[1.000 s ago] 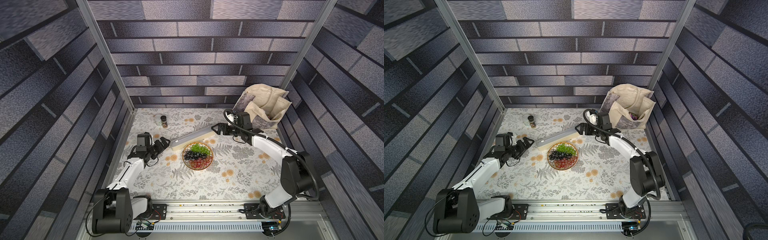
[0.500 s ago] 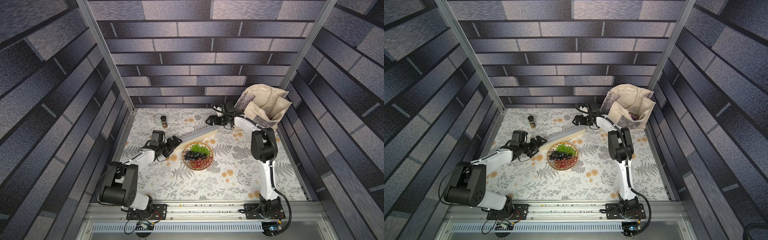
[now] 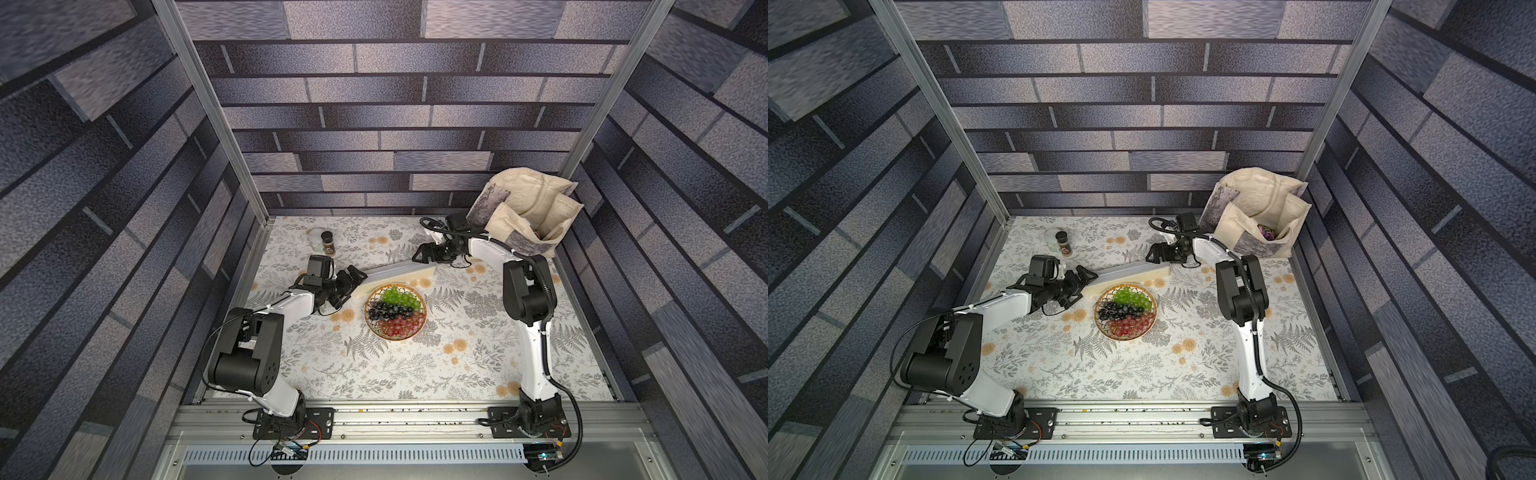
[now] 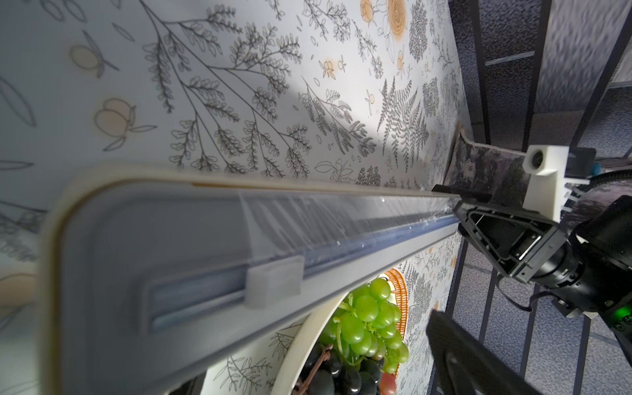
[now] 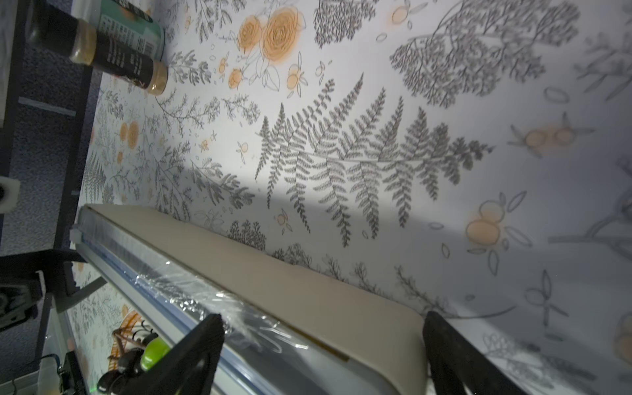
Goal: Wrap the plate with plastic wrap
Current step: Adjust the plastic wrap cutting box at the center of the board.
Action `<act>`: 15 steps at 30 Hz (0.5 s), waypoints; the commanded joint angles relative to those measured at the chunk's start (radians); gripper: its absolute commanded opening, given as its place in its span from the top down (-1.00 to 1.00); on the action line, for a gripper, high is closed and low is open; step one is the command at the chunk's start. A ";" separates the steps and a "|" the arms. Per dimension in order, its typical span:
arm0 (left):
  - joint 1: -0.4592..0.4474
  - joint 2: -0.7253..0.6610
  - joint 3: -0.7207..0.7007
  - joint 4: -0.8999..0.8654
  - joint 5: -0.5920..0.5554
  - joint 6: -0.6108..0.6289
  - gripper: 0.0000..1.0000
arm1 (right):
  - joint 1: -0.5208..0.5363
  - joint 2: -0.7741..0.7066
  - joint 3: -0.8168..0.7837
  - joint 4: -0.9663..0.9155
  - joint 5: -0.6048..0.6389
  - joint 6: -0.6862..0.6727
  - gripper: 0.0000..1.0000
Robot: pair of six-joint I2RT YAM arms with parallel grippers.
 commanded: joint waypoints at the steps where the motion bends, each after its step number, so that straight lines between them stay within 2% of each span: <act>1: 0.005 -0.015 0.027 -0.021 0.003 0.039 -1.00 | 0.002 -0.107 -0.091 0.011 -0.047 -0.034 -0.83; 5: 0.010 -0.060 0.024 -0.088 -0.030 0.092 -1.00 | 0.001 -0.190 -0.162 0.018 0.053 -0.077 -0.85; 9: 0.035 -0.146 0.022 -0.191 -0.080 0.202 -1.00 | 0.001 -0.255 -0.169 -0.003 0.165 -0.190 -0.84; 11: 0.060 -0.192 0.031 -0.250 -0.100 0.265 -1.00 | 0.001 -0.261 -0.165 -0.008 0.167 -0.295 -0.72; 15: 0.101 -0.262 0.076 -0.334 -0.127 0.418 -1.00 | 0.001 -0.222 -0.104 -0.094 0.115 -0.611 -0.52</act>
